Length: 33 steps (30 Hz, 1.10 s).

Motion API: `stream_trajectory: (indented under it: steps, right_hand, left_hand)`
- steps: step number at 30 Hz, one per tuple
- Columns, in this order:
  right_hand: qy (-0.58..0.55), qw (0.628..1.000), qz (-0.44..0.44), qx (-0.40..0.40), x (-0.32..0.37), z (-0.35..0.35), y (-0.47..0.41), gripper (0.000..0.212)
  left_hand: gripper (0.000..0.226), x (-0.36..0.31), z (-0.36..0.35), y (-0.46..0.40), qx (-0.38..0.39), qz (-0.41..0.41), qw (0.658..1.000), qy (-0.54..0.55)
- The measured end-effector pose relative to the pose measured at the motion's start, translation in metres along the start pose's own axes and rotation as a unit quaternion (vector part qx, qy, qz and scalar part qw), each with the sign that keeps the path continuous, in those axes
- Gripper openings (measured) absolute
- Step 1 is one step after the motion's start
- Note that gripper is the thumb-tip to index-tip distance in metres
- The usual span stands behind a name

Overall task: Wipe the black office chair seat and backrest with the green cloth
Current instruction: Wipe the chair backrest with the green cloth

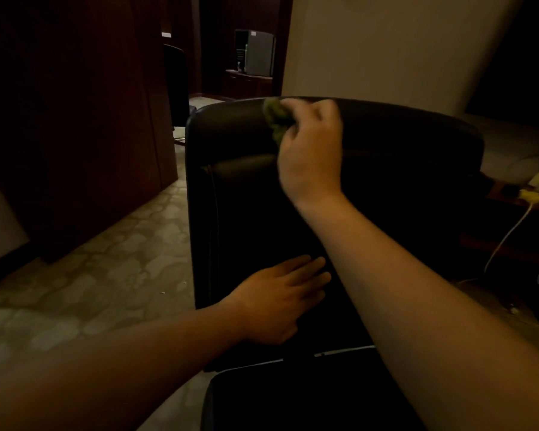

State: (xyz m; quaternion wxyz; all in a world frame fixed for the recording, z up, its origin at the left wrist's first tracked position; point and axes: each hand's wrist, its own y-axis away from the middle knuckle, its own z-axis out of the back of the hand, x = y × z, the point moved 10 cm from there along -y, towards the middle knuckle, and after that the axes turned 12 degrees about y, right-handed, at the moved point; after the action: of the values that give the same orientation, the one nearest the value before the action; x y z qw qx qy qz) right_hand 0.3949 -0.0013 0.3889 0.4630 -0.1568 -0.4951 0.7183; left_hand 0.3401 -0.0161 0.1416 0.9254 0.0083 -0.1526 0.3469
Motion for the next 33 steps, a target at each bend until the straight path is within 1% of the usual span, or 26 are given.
stream_trajectory:
  steps: [1,2,3,4,6,7,8,9,10,11,12,13,14,15,16,17,19,20,22,24,25,28,29,30,33]
  right_hand:
    - [-0.007,0.998,0.061,0.017,0.023,-0.011,0.012,0.029]
    - [-0.021,0.989,0.141,0.038,0.05,-0.021,0.029,0.027]
    - [-0.031,0.972,0.225,0.063,0.076,-0.031,0.053,0.023]
    - [-0.029,0.947,0.306,0.095,0.098,-0.04,0.08,0.018]
    - [-0.01,0.879,0.452,0.15,0.123,-0.051,0.136,0.008]
    - [0.005,0.851,0.497,0.168,0.125,-0.053,0.156,0.005]
    - [0.023,0.835,0.521,0.174,0.121,-0.054,0.164,0.005]
    - [0.043,0.837,0.521,0.161,0.114,-0.053,0.161,0.008]
    - [0.054,0.858,0.494,0.132,0.103,-0.049,0.149,0.012]
    - [0.051,0.895,0.434,0.094,0.085,-0.04,0.128,0.014]
    - [0.041,0.936,0.346,0.049,0.058,-0.028,0.104,0.014]
    - [0.034,0.967,0.252,0.003,0.025,-0.013,0.085,0.014]
    - [0.035,0.984,0.173,-0.029,-0.009,-0.001,0.077,0.016]
    - [0.042,0.991,0.122,-0.038,-0.039,0.006,0.079,0.019]
    - [0.051,0.993,0.097,-0.038,-0.062,0.009,0.088,0.021]
    - [0.062,0.994,0.082,-0.03,-0.082,0.009,0.106,0.022]
    - [0.069,0.996,0.061,-0.009,-0.111,0.0,0.15,0.02]
    - [0.062,0.998,0.032,0.004,-0.122,-0.006,0.174,0.021]
    - [0.036,0.997,-0.056,0.036,-0.138,-0.02,0.218,0.025]
    - [-0.015,0.986,-0.163,0.041,-0.14,-0.029,0.258,0.028]
    - [-0.046,0.974,-0.22,0.038,-0.136,-0.032,0.278,0.028]
    - [-0.124,0.919,-0.371,0.046,-0.109,-0.051,0.334,0.03]
    - [-0.142,0.896,-0.417,0.046,-0.099,-0.058,0.35,0.031]
    - [-0.164,0.866,-0.469,0.051,-0.091,-0.069,0.368,0.031]
    - [-0.233,0.759,-0.596,0.117,-0.059,-0.109,0.416,0.024]
  left_hand:
    - [0.064,0.001,-0.008,0.0,0.014,0.004,1.0,0.023]
    - [0.058,0.004,-0.01,0.0,0.001,0.009,0.999,0.051]
    - [0.057,0.009,-0.017,0.0,0.003,0.022,0.996,0.083]
    - [0.065,0.013,-0.024,0.001,0.0,0.038,0.993,0.115]
    - [0.078,0.02,-0.026,0.006,-0.003,0.07,0.982,0.174]
    - [0.08,0.021,-0.024,0.008,-0.007,0.078,0.975,0.207]
    - [0.081,0.022,-0.018,0.01,-0.019,0.086,0.968,0.233]
    - [0.079,0.02,-0.011,0.011,-0.035,0.082,0.966,0.241]
    - [0.075,0.015,-0.005,0.012,-0.053,0.066,0.972,0.219]
    - [0.071,0.009,-0.003,0.013,-0.059,0.046,0.982,0.176]
    - [0.068,0.003,-0.004,0.014,-0.044,0.033,0.992,0.116]
    - [0.065,0.001,-0.008,0.016,-0.023,0.03,0.997,0.066]
    - [0.062,-0.002,-0.009,0.019,-0.012,0.023,0.998,0.051]
    - [0.057,-0.006,-0.003,0.023,-0.029,0.007,0.998,0.062]
    - [0.05,-0.009,0.007,0.025,-0.065,-0.014,0.994,0.082]
    - [0.043,-0.011,0.013,0.026,-0.1,-0.03,0.989,0.103]
    - [0.032,-0.009,0.026,0.026,-0.165,-0.045,0.979,0.112]
    - [0.03,-0.008,0.028,0.026,-0.184,-0.043,0.975,0.116]
    - [0.029,-0.005,0.025,0.023,-0.192,-0.037,0.974,0.114]
    - [0.03,-0.005,0.016,0.019,-0.172,-0.027,0.981,0.087]
    - [0.032,-0.005,0.01,0.019,-0.155,-0.018,0.985,0.077]
    - [0.04,-0.004,0.006,0.019,-0.13,0.001,0.99,0.055]
    - [0.04,-0.004,0.006,0.019,-0.133,0.004,0.99,0.051]
    - [0.038,-0.005,0.005,0.018,-0.138,0.011,0.989,0.052]
    - [0.039,-0.011,-0.003,0.014,-0.152,0.041,0.985,0.066]
